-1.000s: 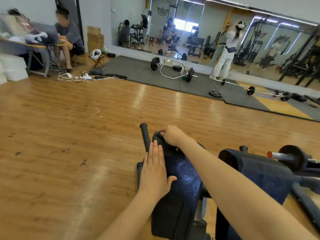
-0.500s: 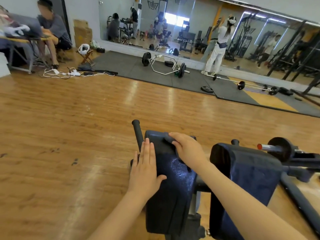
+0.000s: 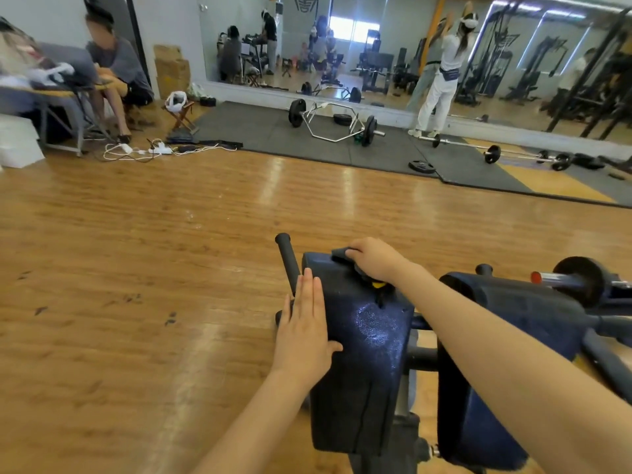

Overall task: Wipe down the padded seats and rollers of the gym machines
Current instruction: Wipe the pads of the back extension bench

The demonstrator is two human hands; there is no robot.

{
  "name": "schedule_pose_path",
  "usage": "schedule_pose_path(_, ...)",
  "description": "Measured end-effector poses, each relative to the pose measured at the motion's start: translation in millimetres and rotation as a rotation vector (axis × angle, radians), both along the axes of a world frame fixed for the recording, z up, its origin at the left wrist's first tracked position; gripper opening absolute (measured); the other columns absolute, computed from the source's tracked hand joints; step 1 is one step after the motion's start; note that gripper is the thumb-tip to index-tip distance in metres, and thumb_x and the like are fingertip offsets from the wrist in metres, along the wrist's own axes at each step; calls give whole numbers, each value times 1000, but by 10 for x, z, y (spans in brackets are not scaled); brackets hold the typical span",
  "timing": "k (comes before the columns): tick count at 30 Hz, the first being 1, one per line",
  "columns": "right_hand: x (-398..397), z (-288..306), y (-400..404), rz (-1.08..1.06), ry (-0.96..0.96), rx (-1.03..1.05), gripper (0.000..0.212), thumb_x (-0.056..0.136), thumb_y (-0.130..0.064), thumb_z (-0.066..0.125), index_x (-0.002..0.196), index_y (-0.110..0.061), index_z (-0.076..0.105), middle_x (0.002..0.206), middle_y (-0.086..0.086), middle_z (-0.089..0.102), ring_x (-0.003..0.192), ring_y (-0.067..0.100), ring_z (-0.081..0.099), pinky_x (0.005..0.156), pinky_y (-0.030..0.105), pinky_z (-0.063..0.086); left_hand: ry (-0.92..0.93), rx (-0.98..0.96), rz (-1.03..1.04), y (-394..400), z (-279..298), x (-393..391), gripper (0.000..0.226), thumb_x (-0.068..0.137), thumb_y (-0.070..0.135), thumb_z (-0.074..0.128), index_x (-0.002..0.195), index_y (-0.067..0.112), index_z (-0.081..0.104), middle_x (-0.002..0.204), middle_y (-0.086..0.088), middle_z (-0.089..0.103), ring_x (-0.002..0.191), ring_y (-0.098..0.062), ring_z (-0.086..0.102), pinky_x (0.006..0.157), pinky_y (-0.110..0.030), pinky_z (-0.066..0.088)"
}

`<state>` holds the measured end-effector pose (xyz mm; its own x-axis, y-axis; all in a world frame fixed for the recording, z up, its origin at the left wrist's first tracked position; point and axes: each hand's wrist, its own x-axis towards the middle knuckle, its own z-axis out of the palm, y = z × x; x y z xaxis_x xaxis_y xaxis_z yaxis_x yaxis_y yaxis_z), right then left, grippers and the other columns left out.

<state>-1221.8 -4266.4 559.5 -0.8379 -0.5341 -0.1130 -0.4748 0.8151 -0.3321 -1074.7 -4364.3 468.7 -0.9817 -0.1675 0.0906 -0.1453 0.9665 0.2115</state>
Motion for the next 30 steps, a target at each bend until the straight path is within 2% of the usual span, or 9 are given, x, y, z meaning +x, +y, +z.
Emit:
schedule_pose_path(4,63,-72,367,-152,67,-33,25,100,-20,38,96,-6,59,92,14,63,92,32,57,65,32,36,9,9,-13,17,-21,6,116,87,55,54,125,5,-43,130,-11,-55,127,-23,-42,113,-38,-11)
schedule_pose_path(7,361,-290,449,-272,215,-266,20,97,-13,43,89,-5,60,91,12,64,93,32,58,67,33,35,17,48,-15,25,-22,1,115,87,51,57,128,6,-41,131,-9,-54,130,-22,-38,115,-37,-8)
schedule_pose_path(10,743,-582,390,-348,429,-417,27,92,-3,49,115,-5,63,123,9,60,124,27,48,103,33,32,40,116,-19,49,-39,-12,119,86,46,62,127,8,-43,132,-6,-54,133,-21,-35,119,-37,1)
schedule_pose_path(11,788,-661,348,-366,507,-410,31,91,-1,51,120,-5,61,128,10,57,127,28,46,108,38,29,43,139,-21,58,-51,-13,120,85,44,64,127,8,-43,132,-5,-54,134,-21,-35,119,-36,4)
schedule_pose_path(14,700,-714,135,-247,661,-355,29,85,1,59,113,-2,64,117,14,64,116,32,56,102,45,37,67,147,-29,61,-107,-29,120,85,42,65,127,6,-41,129,-4,-57,132,-22,-38,119,-33,5)
schedule_pose_path(17,629,-624,-124,-36,672,-310,27,83,-3,62,110,-2,66,111,14,67,110,32,59,97,43,42,95,93,-40,38,-138,-40,119,84,47,63,128,5,-40,131,-8,-54,132,-24,-39,119,-33,2)
schedule_pose_path(22,578,-643,141,136,728,-206,37,77,-1,70,113,-3,63,115,13,65,108,31,61,92,45,46,121,159,-7,72,-114,-14,119,83,42,66,130,9,-38,135,-3,-51,133,-18,-35,119,-35,0)
schedule_pose_path(26,573,-740,620,-44,752,-247,34,84,-4,57,118,-3,61,123,14,60,117,32,55,99,47,42,123,169,19,88,-76,11,118,83,45,66,130,10,-37,137,-2,-48,133,-14,-31,117,-34,-2)
schedule_pose_path(30,731,-804,322,-385,645,-417,35,89,0,51,124,-2,56,132,13,54,130,32,40,110,46,24,152,158,19,54,-58,31,120,80,49,66,131,12,-36,140,0,-43,134,-13,-29,117,-34,-1)
